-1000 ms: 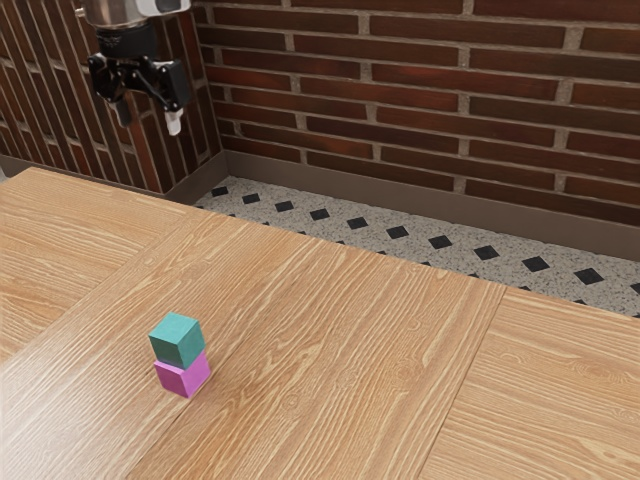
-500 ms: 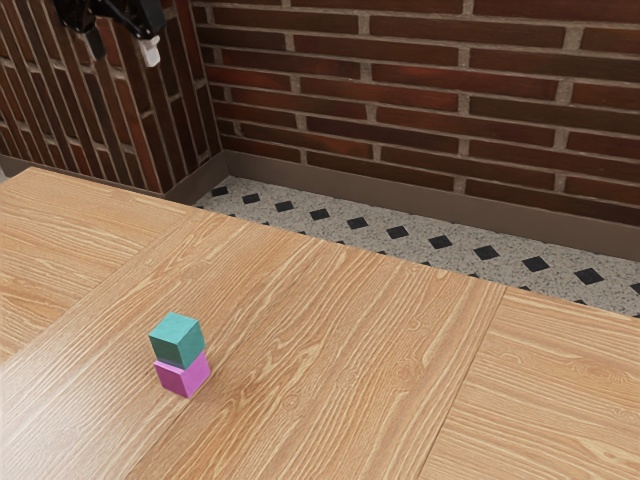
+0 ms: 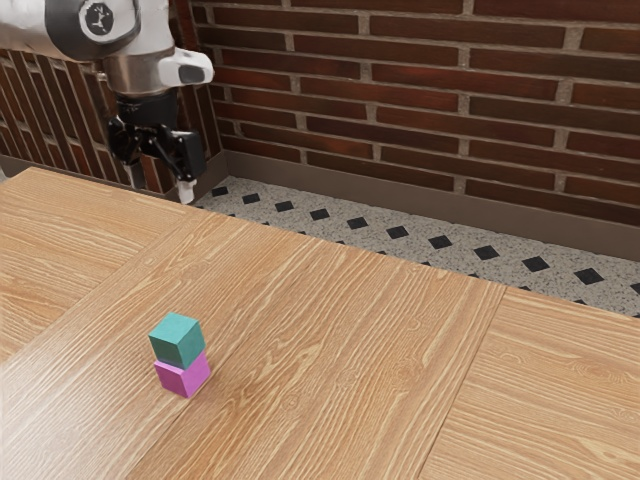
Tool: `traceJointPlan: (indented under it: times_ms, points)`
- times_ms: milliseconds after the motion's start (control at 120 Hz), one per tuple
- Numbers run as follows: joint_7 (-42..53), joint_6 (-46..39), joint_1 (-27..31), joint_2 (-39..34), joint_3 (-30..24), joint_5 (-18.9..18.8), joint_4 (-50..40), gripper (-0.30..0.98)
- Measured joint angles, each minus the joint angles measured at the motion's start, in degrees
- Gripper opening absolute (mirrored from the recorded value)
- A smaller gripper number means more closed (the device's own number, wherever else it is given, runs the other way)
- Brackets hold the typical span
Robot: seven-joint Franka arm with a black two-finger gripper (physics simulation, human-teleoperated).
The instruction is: Pick up the blue block with one arm, and put the blue block on the table with one arm
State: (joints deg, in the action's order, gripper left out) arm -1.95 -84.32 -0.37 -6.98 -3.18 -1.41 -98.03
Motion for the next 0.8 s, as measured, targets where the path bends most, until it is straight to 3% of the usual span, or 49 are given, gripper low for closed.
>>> traceJointPlan:
  times_ms: [267,533,800]
  points:
    - [1.3,-19.7,1.2,-1.8,-2.8,0.0,-21.6,0.69]
    - [5.2,-34.0,6.7,-2.5,-4.0,-0.3,-33.1,0.69]
    - [6.6,-40.0,10.0,-1.6,-4.8,-0.2,-36.2,0.69]
